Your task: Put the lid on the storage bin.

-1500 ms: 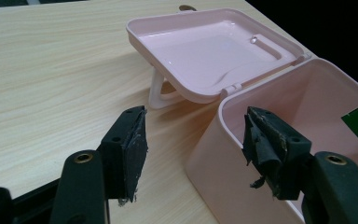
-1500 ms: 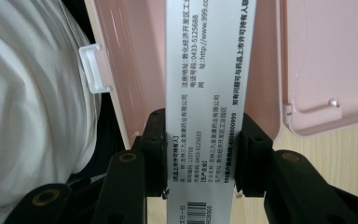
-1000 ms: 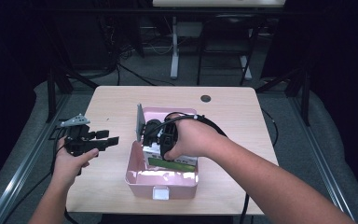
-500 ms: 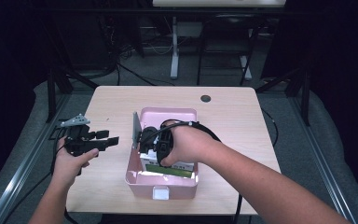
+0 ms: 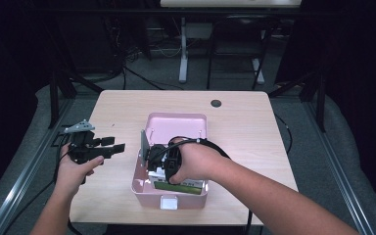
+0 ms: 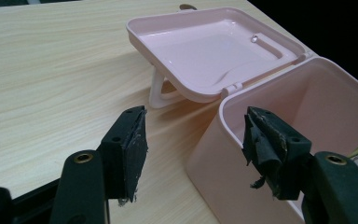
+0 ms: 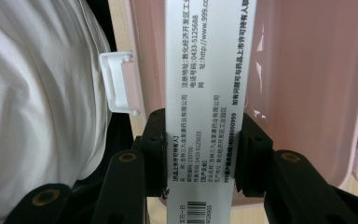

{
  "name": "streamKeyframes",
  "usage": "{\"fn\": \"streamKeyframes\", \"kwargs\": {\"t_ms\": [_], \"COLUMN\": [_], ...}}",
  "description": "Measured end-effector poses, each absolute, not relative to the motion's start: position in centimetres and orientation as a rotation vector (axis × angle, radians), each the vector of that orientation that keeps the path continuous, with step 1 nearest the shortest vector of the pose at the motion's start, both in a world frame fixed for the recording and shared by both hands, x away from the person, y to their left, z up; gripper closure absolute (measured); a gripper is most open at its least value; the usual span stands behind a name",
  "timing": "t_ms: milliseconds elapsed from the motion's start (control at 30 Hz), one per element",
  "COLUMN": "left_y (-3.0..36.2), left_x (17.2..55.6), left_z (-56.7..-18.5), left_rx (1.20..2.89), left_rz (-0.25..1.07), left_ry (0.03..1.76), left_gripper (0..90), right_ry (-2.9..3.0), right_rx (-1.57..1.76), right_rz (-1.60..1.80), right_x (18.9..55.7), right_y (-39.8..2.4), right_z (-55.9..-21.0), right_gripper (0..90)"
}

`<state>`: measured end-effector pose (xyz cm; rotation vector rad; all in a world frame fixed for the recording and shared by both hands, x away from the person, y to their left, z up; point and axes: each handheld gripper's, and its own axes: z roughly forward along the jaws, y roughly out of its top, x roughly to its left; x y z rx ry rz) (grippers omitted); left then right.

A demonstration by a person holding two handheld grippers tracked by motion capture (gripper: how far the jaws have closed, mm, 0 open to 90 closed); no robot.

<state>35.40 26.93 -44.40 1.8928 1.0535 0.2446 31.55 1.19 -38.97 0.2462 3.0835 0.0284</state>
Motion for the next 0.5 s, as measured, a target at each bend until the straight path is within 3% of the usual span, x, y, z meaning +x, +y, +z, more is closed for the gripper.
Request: {"fn": "streamKeyframes", "kwargs": {"t_ms": [500], "left_y": [26.9], "left_x": [35.5], "left_z": [-44.5], "left_rx": [1.899], "left_rz": [0.243], "left_ry": [1.055], "left_gripper": [39.3], "right_ry": [3.091], "right_rx": [0.244], "right_rz": [0.017], "right_x": [31.6], "right_y": [0.4], "right_z": [-40.7], "right_gripper": [61.6]}}
